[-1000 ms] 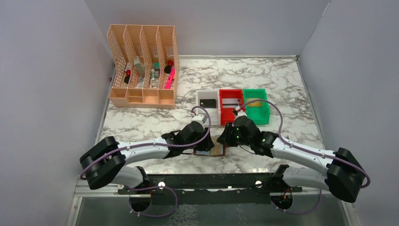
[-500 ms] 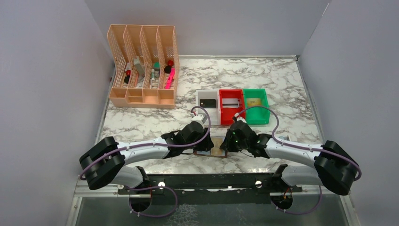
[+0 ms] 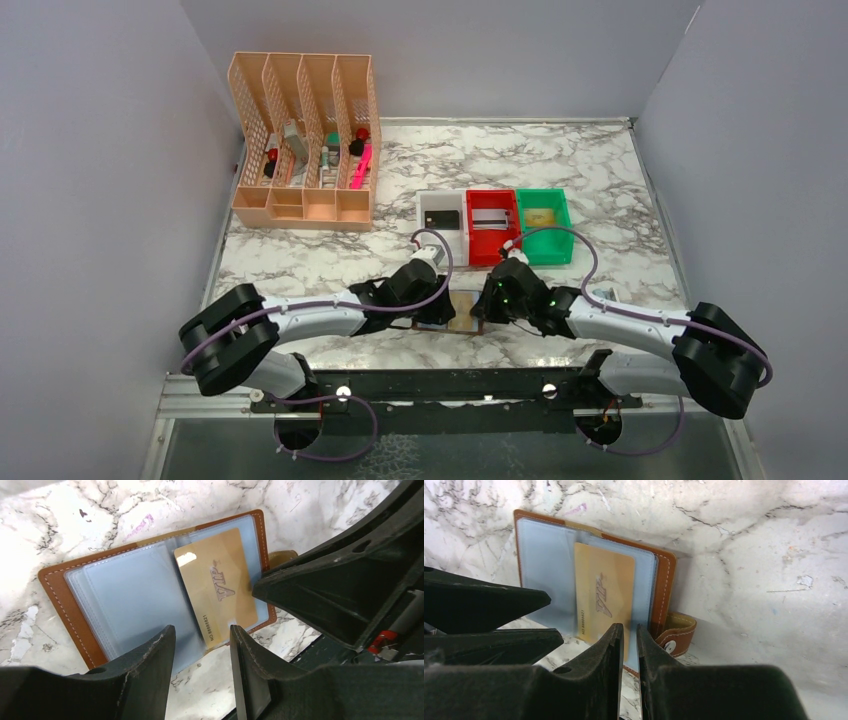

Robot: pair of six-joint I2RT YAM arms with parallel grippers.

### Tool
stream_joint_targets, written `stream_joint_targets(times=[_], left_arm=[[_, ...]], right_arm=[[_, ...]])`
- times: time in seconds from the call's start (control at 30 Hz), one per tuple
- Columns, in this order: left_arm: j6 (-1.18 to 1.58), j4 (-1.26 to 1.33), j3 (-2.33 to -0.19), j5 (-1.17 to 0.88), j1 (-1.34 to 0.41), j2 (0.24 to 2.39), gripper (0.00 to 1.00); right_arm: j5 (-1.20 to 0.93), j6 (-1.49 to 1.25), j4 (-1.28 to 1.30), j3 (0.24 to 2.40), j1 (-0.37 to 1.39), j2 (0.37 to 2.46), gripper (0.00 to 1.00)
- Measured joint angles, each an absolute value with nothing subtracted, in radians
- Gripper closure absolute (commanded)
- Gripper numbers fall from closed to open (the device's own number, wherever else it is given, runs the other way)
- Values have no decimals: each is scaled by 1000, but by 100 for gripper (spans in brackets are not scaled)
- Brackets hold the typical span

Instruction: Take the credit cards out of the card holder

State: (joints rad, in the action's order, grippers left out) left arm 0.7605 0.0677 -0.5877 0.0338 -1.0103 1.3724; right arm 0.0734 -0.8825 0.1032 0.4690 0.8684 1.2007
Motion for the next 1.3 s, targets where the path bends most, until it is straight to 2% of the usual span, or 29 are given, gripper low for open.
stream_joint_targets(times=[0.53, 0.9, 1.1, 1.3], left_arm=[[764, 145, -600, -19, -1010, 1487, 55], [824, 127, -585, 60, -1011, 1464, 53], [837, 126, -576, 82, -1011, 1457, 65], [905, 264, -492, 83, -1008, 1450, 75]], right_arm=[[76, -920, 7, 418, 868, 1244, 85], [76, -930, -40, 418, 868, 1274, 86], [71, -935, -62, 421, 868, 1291, 87], [59, -934, -67, 424, 867, 1301, 87]])
